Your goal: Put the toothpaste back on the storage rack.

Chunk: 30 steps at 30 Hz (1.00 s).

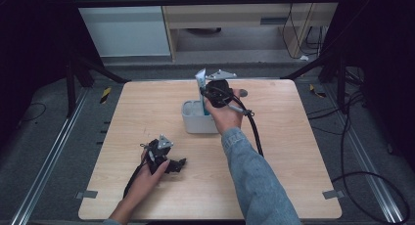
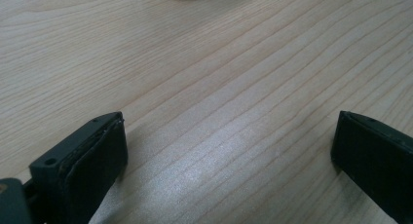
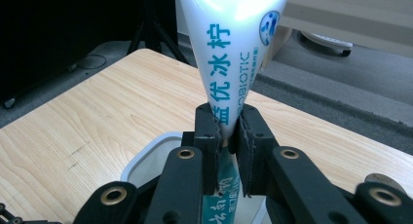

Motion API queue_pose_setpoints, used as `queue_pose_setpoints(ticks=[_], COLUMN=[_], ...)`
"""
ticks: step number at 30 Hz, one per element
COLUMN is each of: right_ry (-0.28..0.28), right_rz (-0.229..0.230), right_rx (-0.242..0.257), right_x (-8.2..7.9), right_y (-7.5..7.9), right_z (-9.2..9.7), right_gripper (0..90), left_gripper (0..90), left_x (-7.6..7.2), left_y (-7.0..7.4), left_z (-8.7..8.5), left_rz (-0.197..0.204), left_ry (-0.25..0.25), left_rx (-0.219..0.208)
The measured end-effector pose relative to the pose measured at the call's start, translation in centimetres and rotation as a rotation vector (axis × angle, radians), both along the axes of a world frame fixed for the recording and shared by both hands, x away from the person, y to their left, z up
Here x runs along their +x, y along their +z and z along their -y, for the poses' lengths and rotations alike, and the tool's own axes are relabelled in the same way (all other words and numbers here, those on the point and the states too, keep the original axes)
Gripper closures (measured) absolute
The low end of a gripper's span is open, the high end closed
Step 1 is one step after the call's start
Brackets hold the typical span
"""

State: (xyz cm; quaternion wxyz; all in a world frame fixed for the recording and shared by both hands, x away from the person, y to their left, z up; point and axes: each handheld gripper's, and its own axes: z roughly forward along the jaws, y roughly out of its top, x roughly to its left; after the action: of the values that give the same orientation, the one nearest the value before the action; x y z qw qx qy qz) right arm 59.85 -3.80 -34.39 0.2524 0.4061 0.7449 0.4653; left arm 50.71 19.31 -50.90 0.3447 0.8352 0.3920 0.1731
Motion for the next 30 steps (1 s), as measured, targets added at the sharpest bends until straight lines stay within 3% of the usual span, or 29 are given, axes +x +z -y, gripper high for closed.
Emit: queue_pose_setpoints(ticks=[30], right_ry=[-0.001], right_rz=[-0.036], right_rx=[-0.019], right_x=[0.3], right_y=[-1.9], right_z=[-0.1], right_gripper=[80.1], left_gripper=[0.0], left_x=[0.0], left_y=[0.0], left_z=[0.0], left_rz=[0.000], left_ry=[0.000], left_rx=[0.000])
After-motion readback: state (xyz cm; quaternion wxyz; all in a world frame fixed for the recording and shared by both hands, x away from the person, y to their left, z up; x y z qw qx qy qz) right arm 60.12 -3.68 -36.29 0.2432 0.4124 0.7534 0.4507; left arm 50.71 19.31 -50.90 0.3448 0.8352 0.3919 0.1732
